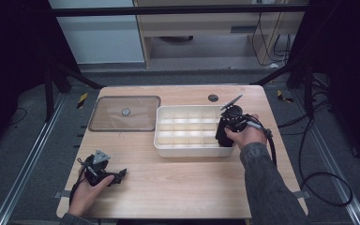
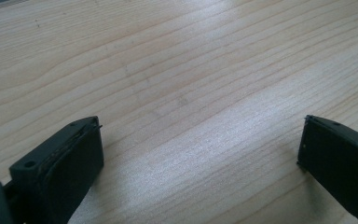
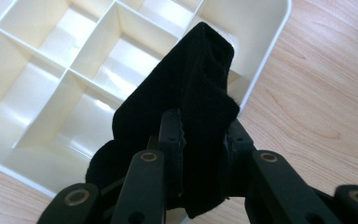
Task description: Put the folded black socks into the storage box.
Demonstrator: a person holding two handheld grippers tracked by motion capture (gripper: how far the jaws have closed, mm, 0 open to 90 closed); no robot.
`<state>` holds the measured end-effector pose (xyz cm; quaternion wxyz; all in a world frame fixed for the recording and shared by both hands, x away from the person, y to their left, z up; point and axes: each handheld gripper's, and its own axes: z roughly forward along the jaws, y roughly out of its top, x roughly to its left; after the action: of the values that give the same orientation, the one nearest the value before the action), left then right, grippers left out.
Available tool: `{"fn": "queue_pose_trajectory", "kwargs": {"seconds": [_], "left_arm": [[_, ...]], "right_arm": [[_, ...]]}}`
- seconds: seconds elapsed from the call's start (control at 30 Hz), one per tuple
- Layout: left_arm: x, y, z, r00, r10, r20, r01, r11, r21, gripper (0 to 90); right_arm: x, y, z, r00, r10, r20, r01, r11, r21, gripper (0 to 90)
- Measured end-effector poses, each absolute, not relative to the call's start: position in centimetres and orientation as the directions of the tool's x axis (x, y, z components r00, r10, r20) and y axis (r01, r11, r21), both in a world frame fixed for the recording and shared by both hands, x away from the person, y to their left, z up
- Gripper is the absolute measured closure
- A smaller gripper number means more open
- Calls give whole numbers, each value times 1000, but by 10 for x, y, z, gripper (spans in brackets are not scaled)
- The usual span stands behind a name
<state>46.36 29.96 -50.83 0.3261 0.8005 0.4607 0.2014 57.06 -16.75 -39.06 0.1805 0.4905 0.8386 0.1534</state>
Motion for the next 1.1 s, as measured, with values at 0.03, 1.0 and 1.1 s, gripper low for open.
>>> {"fn": "queue_pose_trajectory", "kwargs": {"seconds": [0.03, 1.0, 1.1], "left_arm": [[464, 300, -508, 494, 869, 22, 606, -362, 708, 0], [465, 299, -508, 489, 872, 21, 606, -358, 710, 0], [465, 298, -509, 489, 872, 21, 607, -357, 710, 0]], "right_arm": [[570, -167, -392, -461, 873, -158, 763, 481, 432, 746], [561, -157, -415, -475, 857, -198, 774, 515, 370, 757], [560, -156, -416, -479, 853, -207, 772, 522, 363, 757]]}}
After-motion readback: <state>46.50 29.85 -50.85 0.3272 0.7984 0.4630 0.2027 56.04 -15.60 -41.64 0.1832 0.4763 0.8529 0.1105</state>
